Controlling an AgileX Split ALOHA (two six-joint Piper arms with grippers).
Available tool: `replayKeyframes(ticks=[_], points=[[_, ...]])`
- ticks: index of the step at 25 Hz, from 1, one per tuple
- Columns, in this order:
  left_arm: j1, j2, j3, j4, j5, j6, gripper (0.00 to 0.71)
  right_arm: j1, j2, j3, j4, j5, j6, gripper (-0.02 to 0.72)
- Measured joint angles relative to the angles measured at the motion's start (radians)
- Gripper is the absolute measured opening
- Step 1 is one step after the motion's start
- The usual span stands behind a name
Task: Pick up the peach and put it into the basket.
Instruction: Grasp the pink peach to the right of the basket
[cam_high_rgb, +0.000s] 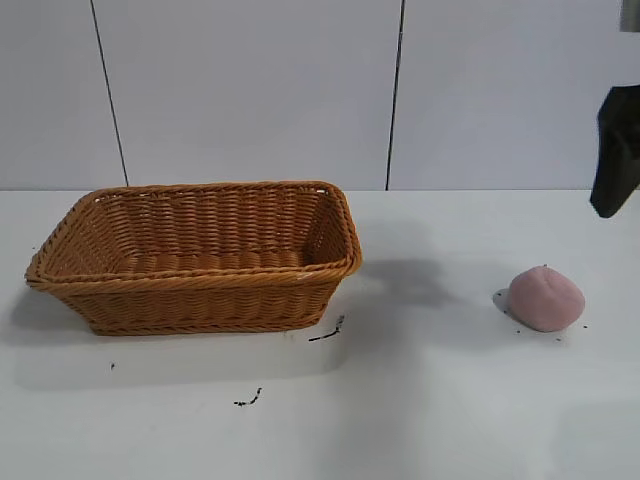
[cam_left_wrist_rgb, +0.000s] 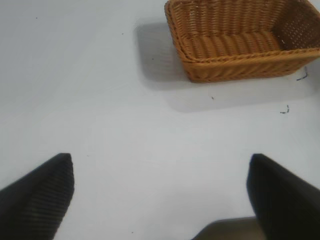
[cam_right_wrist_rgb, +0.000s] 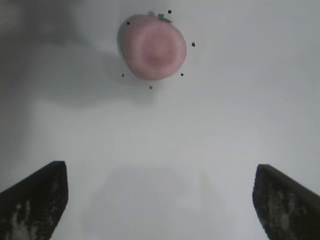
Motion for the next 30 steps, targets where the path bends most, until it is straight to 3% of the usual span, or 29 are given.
replayKeyframes(ticks=[19, 27, 28, 30], points=[[0.0, 0.0, 0.0, 0.0, 0.0, 0.0, 0.692, 0.021, 0.273, -0.029, 0.025, -0.224, -0.026, 0.689], [0.0, 0.0, 0.0, 0.0, 0.0, 0.0, 0.692, 0.021, 0.297, -0.029, 0.037, -0.231, -0.026, 0.687], [0.0, 0.0, 0.0, 0.0, 0.0, 0.0, 0.692, 0.021, 0.297, -0.029, 0.037, -0.225, -0.026, 0.666], [0.0, 0.0, 0.0, 0.0, 0.0, 0.0, 0.692, 0.021, 0.297, -0.029, 0.037, -0.204, -0.026, 0.522]])
